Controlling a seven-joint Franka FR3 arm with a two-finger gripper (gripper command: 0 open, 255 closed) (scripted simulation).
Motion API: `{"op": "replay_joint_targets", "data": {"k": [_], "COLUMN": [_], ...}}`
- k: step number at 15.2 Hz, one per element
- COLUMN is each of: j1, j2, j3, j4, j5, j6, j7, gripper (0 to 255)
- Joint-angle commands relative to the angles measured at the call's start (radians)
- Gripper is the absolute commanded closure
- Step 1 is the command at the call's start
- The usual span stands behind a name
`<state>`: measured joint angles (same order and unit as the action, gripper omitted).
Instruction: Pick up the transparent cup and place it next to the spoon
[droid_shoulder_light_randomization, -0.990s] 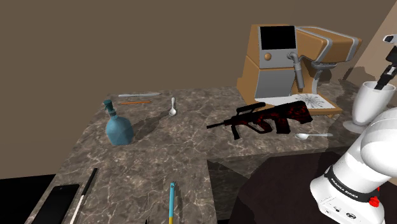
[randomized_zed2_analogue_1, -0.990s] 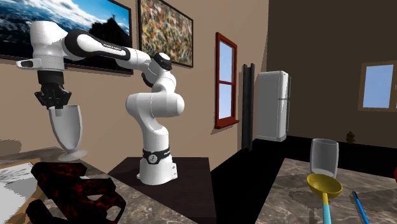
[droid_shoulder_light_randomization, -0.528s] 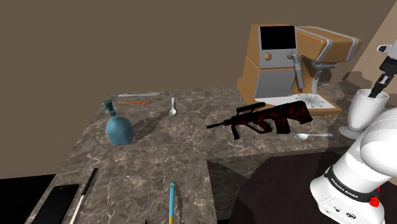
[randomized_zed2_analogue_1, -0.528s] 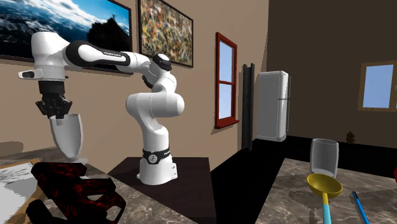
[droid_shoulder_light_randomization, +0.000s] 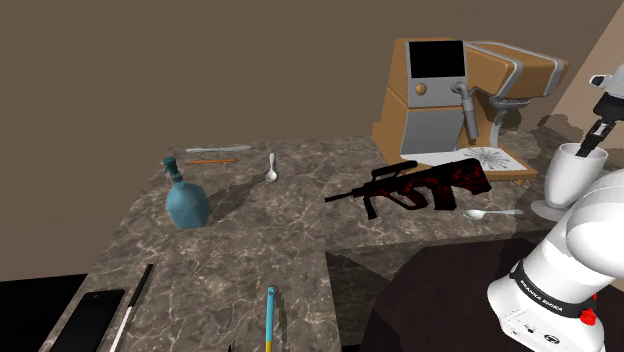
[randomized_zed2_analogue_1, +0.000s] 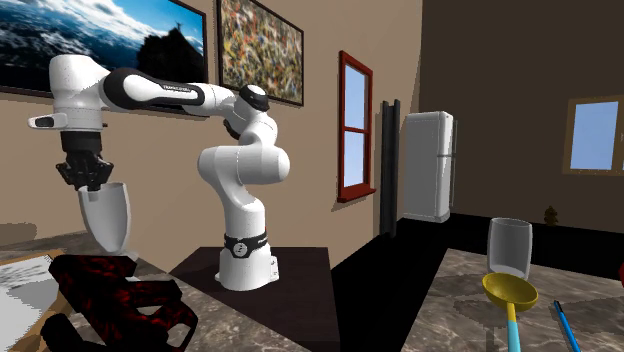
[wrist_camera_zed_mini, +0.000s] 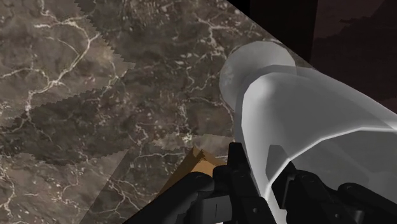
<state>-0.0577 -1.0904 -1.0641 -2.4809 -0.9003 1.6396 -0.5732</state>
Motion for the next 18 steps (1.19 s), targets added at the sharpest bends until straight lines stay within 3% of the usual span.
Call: {"op": "replay_joint_targets", "data": {"k": [1, 6, 10, 18], "j1": [0.0, 0.0, 0.014, 0.014], "j2": [0.0, 0.0, 0.015, 0.015], "j3": [0.0, -0.001, 0.091, 0.091], "j4": [-0.001, -0.001, 0.091, 0.091], "j5": [0.0, 0.0, 0.079, 0.079], "j6": [0.0, 0.0, -0.092, -0.092], "j7": [0.0, 0.0, -0.017, -0.017], "gripper": [0, 0, 0, 0]}}
